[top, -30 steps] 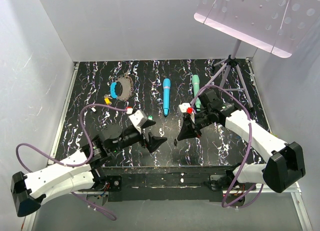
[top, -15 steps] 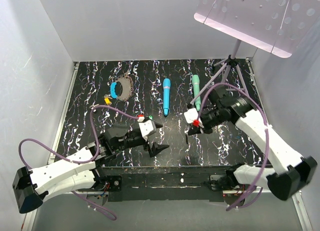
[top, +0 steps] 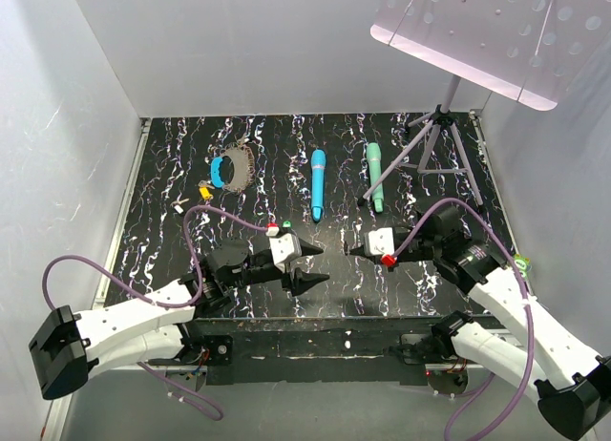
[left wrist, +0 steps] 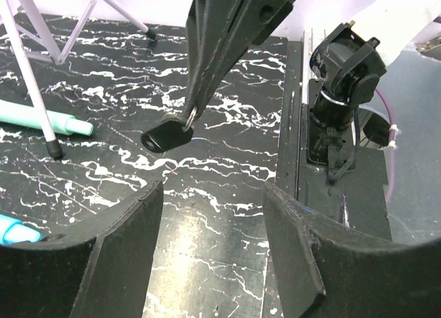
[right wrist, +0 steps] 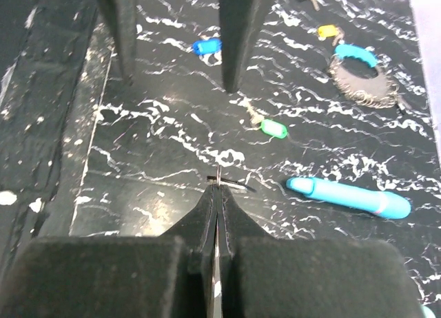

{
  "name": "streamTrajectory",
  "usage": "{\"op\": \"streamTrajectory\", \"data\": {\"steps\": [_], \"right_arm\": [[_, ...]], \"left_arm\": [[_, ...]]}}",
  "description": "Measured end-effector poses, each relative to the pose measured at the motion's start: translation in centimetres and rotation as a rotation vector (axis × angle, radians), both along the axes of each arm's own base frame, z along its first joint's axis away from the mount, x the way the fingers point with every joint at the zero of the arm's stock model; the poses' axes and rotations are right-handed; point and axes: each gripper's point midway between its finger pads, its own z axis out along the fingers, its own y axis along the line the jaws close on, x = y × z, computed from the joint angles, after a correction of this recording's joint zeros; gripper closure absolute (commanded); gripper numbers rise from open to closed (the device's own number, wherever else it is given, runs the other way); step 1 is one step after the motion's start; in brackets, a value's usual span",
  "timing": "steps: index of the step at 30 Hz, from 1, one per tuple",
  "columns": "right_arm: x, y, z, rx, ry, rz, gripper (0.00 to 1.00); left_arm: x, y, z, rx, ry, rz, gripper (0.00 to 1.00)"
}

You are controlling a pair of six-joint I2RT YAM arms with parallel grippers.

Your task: Put the keys on the keyring

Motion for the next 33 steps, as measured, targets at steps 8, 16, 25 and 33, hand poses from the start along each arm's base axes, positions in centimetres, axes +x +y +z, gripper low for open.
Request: {"op": "streamTrajectory", "data": {"steps": [8,16,25,33], "right_arm": [[0.8,0.8,-0.3,0.069,0.001,-0.031,0.99],[0.2,1.0,-0.2,0.111,-0.039,-0.002,0.99],[-0.9,1.4,-0.2,0.142,-0.059,0.055,0.99],[-1.1,1.8,0.1,0.168,-0.056,0.069,0.99]], "left_arm": [[0.3,-0.7,0.5,-0.032,-0.018,-0.01,0.56],[1.1,-1.6,-1.1,0.003,-0.016,0.002,0.64],[1.6,-2.0,-0.9,-0.015,-0.027,0.012,0.63],[1.2,-2.2,0.1,-0.056,-0.028,-0.009,0.66]]}}
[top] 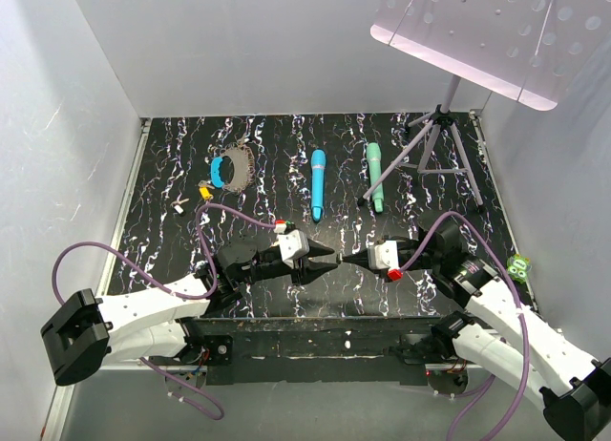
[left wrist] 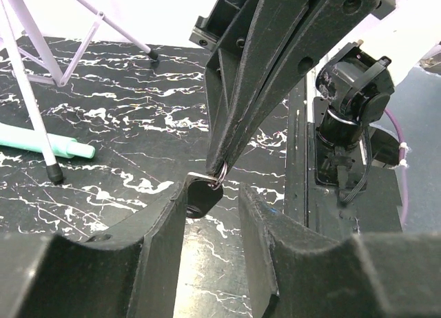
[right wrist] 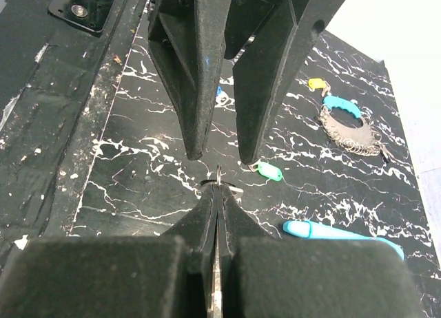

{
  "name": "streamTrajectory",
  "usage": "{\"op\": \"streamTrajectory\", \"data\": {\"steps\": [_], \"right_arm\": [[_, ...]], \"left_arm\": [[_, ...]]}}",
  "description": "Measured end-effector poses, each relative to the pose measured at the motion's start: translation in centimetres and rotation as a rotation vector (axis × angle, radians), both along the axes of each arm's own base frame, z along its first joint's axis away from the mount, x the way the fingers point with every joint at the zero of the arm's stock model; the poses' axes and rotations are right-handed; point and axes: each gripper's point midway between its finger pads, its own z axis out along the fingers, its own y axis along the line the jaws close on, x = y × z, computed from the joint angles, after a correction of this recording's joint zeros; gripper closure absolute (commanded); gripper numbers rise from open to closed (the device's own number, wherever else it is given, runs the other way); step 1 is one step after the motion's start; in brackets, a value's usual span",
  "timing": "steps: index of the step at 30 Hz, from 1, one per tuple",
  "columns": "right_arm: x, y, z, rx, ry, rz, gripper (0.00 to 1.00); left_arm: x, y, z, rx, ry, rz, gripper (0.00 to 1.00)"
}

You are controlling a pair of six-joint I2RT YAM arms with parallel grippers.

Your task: Put the keys on the keyring

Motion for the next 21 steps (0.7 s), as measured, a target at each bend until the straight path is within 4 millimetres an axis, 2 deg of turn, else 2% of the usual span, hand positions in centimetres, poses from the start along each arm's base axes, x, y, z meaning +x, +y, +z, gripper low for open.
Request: {"op": "streamTrajectory", "data": {"steps": [8,14,21], "right_arm": [[-0.32,0.34,0.43,0.018,0.004,0.017,0.99],[-0.39,0.4,0.33,0.016,0.012,0.021,0.99],[-0.67,0.48,0.31,0.017,0.018,0.033,0.99]], "left_arm": [[-0.36,-0.11,0.2,-0.01,0.008,-0.019,0.73],[-0.52,-0.22,-0.07,-0.003,0.013,-0.031,0.87],[-0.8,-0.32,-0.33,0.004,0.016,-0.049,0.88]]}}
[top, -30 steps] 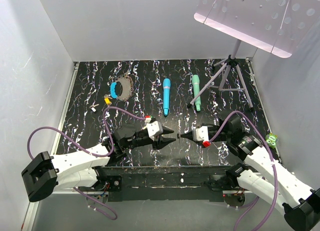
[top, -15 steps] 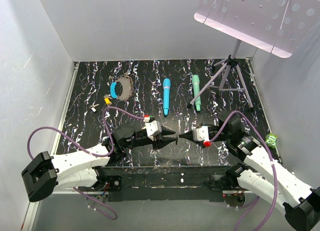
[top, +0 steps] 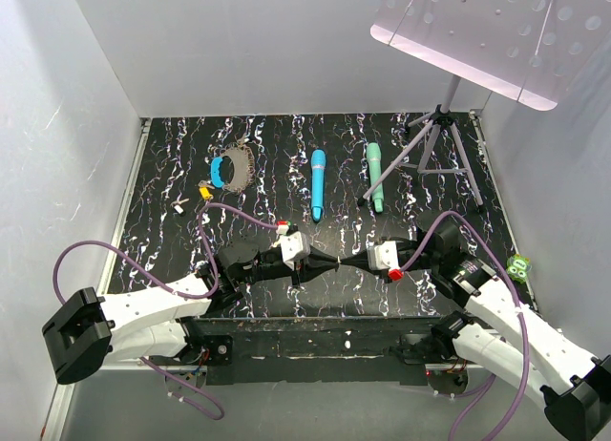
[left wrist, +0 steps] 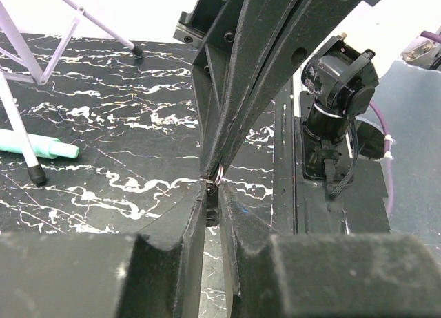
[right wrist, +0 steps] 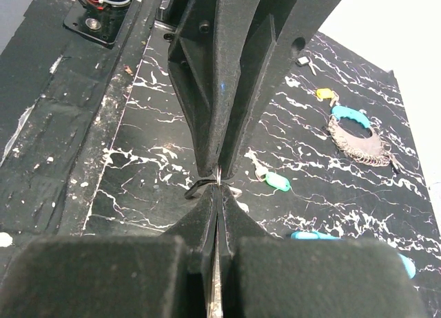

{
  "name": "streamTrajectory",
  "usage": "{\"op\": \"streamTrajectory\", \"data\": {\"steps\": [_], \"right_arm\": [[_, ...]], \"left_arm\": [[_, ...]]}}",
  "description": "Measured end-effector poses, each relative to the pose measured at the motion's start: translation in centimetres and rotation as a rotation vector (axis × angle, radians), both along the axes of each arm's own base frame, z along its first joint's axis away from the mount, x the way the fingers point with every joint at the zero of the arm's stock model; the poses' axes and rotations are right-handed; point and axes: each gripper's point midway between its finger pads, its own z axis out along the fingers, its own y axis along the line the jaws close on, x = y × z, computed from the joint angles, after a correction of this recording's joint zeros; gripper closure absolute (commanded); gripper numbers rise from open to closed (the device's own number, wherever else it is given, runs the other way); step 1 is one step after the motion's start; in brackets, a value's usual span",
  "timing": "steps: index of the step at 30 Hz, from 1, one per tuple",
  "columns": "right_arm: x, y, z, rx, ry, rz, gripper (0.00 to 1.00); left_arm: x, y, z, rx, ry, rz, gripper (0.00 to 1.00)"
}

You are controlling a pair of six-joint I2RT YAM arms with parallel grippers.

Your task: Put the keys on the keyring

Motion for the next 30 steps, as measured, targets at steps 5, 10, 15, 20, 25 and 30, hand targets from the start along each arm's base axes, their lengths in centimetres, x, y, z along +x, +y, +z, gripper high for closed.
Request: {"op": "streamTrajectory", "data": {"steps": [5,10,15,20,25,30], "right_arm": [[-0.1,0.0,-0.1,-0.003,0.023,0.001,0.99],[-0.5,0.0,-0.5,-0.015,0.062,0.006,0.99],[-0.8,0.0,-0.9,-0.027,0.09,0.011,0.84],[-1.0,-0.1,-0.9,-0.047,0.141,0.0,0.63],[-1.0,-0.3,0.2,-0.057,0.159,-0.015,0.54],[-0.8,-0.2,1.2,-0.057,0.184,-0.03,0.51]], "left_arm": [[-0.2,0.0,-0.2,0.006,0.002,-0.009,1.0],[-0.3,0.0,-0.6,0.023,0.0,-0.018,1.0],[-0.4,0.2,-0.9,0.048,0.004,-0.021,1.0],[-0.4,0.4,-1.0,0.098,0.01,-0.018,1.0],[0.1,0.8,-1.2,0.183,0.016,0.001,1.0],[0.3,1.5,-1.2,0.263,0.004,0.015,1.0]]}}
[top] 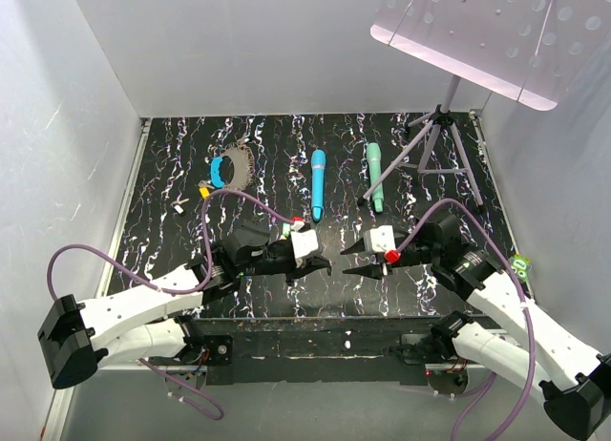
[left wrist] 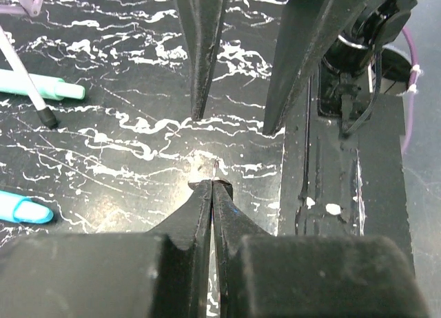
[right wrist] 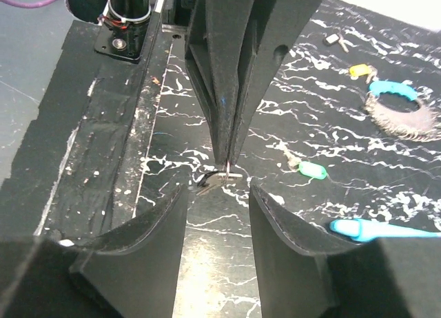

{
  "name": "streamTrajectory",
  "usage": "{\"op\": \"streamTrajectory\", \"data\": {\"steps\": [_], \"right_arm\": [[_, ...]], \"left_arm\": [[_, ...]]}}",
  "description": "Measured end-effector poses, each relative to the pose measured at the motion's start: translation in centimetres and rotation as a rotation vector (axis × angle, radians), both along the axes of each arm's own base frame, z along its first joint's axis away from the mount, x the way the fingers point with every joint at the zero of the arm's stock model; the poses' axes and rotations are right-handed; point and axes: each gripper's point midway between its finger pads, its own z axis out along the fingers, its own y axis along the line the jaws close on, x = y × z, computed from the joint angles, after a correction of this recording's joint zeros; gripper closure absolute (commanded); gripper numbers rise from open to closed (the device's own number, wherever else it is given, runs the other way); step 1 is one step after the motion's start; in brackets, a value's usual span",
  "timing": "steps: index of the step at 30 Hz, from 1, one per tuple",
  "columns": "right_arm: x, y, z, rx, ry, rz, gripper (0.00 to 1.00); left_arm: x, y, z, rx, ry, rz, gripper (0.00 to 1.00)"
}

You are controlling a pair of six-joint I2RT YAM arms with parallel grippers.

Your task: Put the keys on the keyring

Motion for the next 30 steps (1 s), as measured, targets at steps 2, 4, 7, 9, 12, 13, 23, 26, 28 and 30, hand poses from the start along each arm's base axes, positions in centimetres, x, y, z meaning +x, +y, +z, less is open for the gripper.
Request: {"op": "streamTrajectory", "data": {"steps": [2,4,7,9,12,13,23,26,28,30], "right_arm": [[0.1,0.1,-0.3,-0.009,0.034,-0.006,0.5],[0.2,0.3,-0.8,-0.023,0.077,-0.012,0.51],[0.3,0.6,-1.4,-0.036,0.125,-0.013,0.52],[0.3,0.8,-1.6,-0.04,0.15,-0.007,0.52],[0.3,1.0,-1.7,-0.041,0.182,-0.004,0.52],[0.4,1.2,-1.7,-0.04,0.188,-0.005,0.53],[0.6,2.0,-0.3,-0.005,0.215,0.013,0.61],[0.4,2.1,-0.3,-0.005,0.224,0.021,0.62],[0.4,2.2,-0.3,-0.007,0.228,0.024,0.62],[0.4,2.2,-0.4,-0.01,0.232,0.025,0.62]], "left_arm": [[0.0,0.2,0.0,0.024,-0.002,-0.001,1.0],[0.0,0.4,0.0,0.042,-0.003,-0.003,1.0],[-0.1,0.5,0.4,0.061,-0.006,-0.007,1.0],[0.0,0.5,0.7,0.063,-0.01,-0.008,1.0],[0.0,0.5,0.9,0.069,-0.011,-0.01,1.0],[0.0,0.5,0.9,0.072,-0.011,-0.011,1.0],[0.0,0.4,-0.1,0.107,0.011,-0.015,1.0],[0.0,0.4,0.0,0.106,0.011,-0.016,1.0],[0.0,0.3,0.2,0.102,0.008,-0.015,1.0],[0.1,0.3,0.4,0.098,0.006,-0.015,1.0]]}}
